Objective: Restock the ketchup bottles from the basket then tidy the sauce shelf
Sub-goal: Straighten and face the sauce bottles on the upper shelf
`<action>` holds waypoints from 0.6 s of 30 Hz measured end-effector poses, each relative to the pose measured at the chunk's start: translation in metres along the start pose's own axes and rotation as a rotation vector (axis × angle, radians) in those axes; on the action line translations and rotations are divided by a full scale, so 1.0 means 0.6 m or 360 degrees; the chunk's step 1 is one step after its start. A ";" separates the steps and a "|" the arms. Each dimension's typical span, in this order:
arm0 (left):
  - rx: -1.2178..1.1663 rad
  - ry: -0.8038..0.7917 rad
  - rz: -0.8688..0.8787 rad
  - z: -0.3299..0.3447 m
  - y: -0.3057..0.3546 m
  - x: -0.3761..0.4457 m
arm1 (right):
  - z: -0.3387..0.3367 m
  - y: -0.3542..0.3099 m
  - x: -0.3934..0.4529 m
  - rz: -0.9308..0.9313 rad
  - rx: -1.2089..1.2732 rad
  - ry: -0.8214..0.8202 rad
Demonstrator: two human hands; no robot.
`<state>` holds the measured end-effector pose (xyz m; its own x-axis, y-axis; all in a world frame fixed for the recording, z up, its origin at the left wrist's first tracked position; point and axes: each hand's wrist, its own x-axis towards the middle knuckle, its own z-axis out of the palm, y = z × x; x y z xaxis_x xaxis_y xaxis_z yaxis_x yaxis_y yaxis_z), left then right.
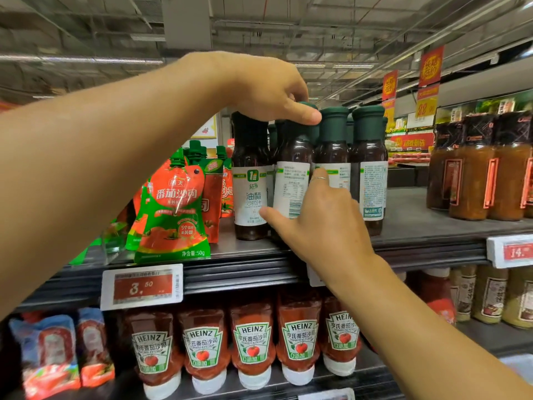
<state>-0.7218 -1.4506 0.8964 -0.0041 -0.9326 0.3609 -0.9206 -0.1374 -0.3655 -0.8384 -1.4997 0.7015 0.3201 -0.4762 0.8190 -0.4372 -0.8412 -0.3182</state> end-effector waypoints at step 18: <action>-0.0212 0.0039 0.0113 0.005 -0.030 -0.034 | 0.002 0.004 -0.009 -0.0015 0.0009 -0.0170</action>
<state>-0.7040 -1.4298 0.8931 -0.0790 -0.9298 0.3596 -0.9613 -0.0245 -0.2746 -0.8401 -1.4997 0.6957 0.4119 -0.4926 0.7666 -0.4290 -0.8470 -0.3138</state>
